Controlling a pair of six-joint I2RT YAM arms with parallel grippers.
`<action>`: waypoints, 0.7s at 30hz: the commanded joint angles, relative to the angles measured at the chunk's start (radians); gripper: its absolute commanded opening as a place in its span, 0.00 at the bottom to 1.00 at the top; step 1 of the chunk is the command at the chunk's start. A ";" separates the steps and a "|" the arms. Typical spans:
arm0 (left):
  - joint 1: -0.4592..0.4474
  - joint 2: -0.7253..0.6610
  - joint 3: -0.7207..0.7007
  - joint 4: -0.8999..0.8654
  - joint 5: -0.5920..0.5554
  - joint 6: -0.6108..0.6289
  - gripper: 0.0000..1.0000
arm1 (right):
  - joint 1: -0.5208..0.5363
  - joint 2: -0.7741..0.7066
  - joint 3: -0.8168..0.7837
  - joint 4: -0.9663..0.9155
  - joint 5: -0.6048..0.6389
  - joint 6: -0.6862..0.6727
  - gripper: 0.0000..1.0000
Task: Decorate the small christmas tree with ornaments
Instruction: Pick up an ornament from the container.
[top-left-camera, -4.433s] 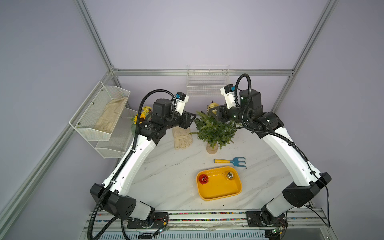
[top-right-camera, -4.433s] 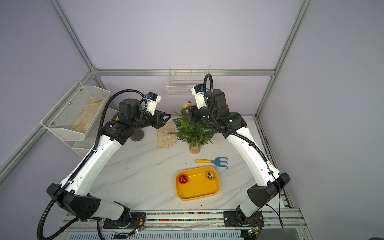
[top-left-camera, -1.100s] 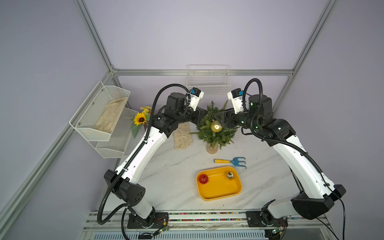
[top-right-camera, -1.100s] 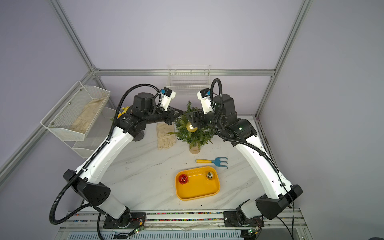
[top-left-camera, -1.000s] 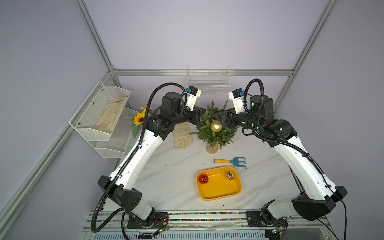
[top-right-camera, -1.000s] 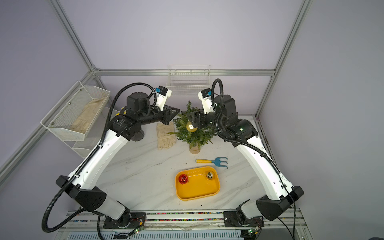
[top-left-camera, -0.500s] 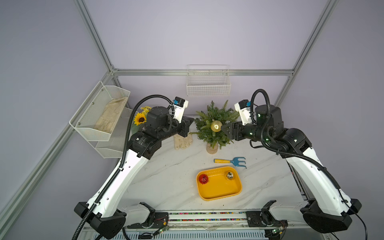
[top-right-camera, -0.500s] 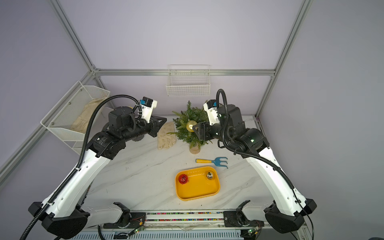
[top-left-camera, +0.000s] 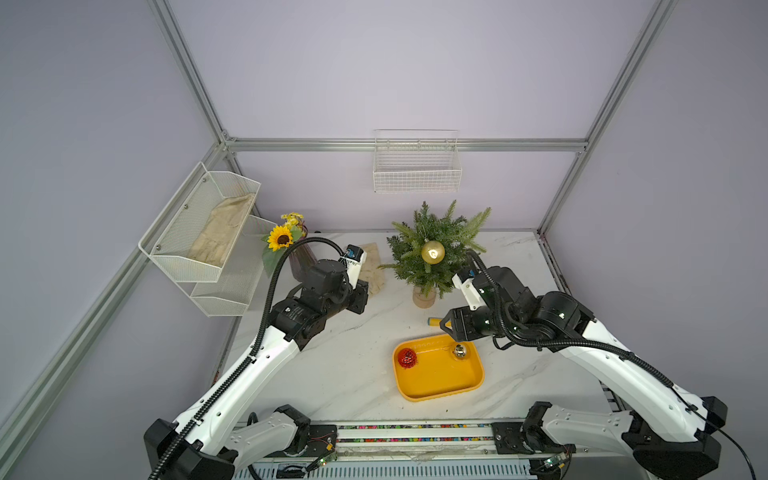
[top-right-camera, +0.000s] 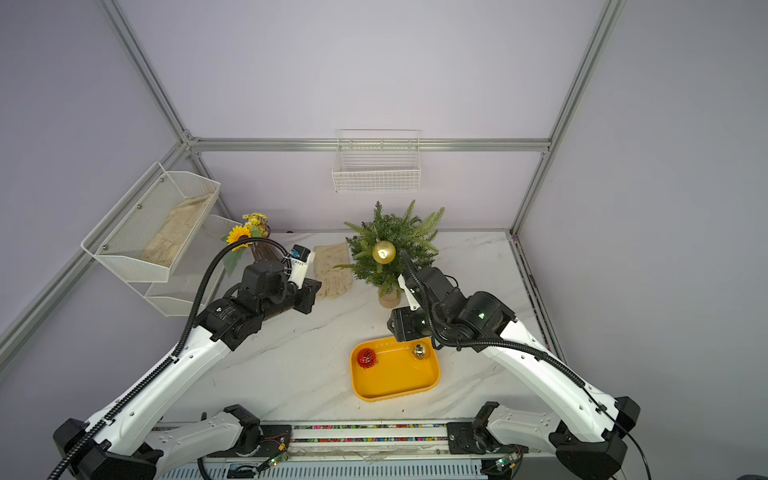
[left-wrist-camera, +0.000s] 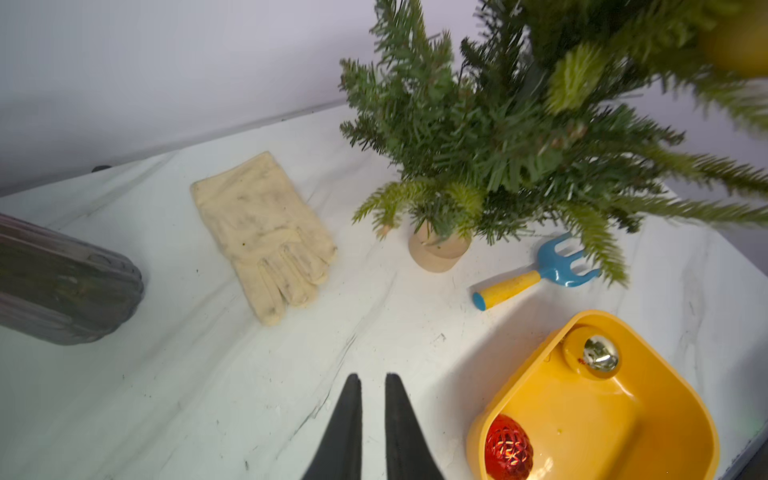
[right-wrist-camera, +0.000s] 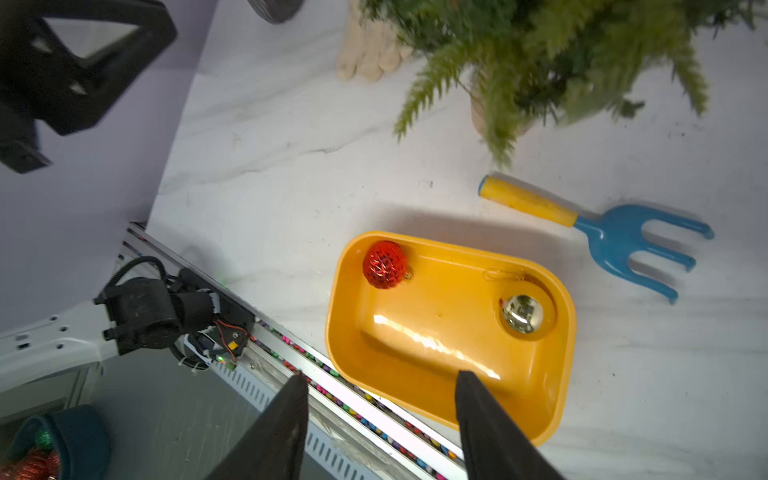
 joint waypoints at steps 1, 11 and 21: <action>0.007 -0.031 -0.070 0.073 -0.041 0.050 0.14 | 0.006 0.029 -0.079 -0.043 0.070 0.047 0.59; 0.006 -0.023 -0.092 0.069 -0.067 0.075 0.15 | 0.005 0.085 -0.313 0.148 0.074 0.228 0.65; 0.007 -0.020 -0.080 0.061 -0.032 0.089 0.16 | 0.004 0.047 -0.439 0.237 0.222 0.836 0.69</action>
